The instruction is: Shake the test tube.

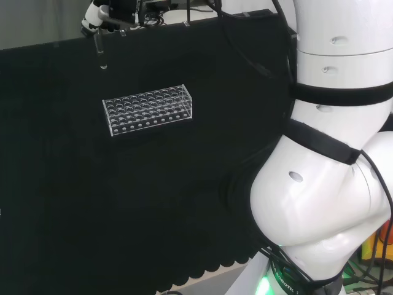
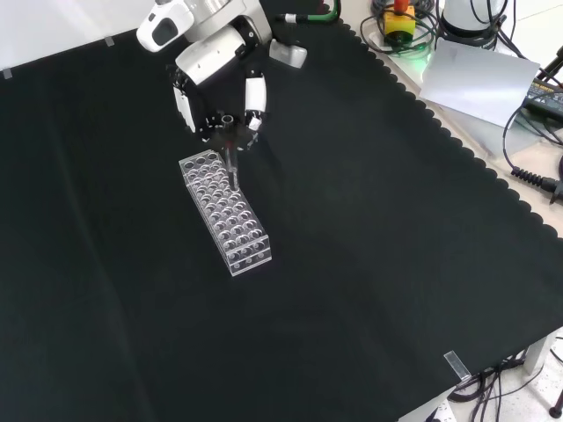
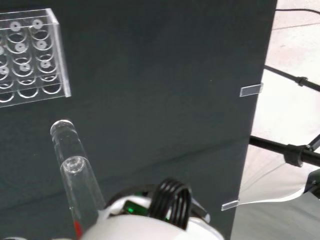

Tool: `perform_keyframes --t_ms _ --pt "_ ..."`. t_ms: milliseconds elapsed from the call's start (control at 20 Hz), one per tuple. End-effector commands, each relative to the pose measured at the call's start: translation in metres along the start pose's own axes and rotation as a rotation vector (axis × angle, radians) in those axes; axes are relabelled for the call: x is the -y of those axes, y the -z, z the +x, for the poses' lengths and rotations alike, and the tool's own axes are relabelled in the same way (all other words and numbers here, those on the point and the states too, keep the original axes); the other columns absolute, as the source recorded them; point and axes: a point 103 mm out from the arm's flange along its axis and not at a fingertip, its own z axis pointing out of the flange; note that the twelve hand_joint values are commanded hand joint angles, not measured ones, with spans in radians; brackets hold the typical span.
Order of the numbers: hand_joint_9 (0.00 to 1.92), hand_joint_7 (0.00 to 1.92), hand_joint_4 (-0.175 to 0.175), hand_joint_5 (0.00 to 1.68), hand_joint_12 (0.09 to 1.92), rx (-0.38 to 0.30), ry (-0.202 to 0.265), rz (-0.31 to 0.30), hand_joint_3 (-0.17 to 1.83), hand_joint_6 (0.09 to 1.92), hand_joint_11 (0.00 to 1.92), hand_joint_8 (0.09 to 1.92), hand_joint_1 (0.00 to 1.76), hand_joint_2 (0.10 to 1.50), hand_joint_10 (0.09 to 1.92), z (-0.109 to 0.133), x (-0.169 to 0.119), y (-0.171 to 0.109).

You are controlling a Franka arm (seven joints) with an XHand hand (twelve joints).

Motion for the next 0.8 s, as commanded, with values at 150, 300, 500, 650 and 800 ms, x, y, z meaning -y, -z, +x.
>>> perform_keyframes --t_ms 150,300,500,650,800 --pt "1.53 1.66 -0.175 1.29 1.08 0.056 -0.126 -0.042 0.60 0.61 1.08 0.61 1.22 0.68 0.60 -0.072 0.003 0.020" --pt "1.53 1.66 -0.175 1.29 1.08 0.084 -0.202 -0.064 0.60 0.61 1.07 0.61 1.22 0.68 0.60 -0.114 0.007 0.033" --pt "1.53 1.66 -0.175 1.29 1.08 0.115 -0.303 -0.103 0.60 0.61 1.07 0.61 1.22 0.68 0.60 -0.165 0.015 0.053" --pt "1.53 1.66 -0.175 1.29 1.08 0.125 -0.357 -0.132 0.60 0.61 1.07 0.61 1.22 0.68 0.60 -0.193 0.021 0.069" --pt "1.53 1.66 -0.175 1.29 1.08 0.132 -0.394 -0.156 0.60 0.61 1.07 0.60 1.22 0.68 0.60 -0.211 0.025 0.083"
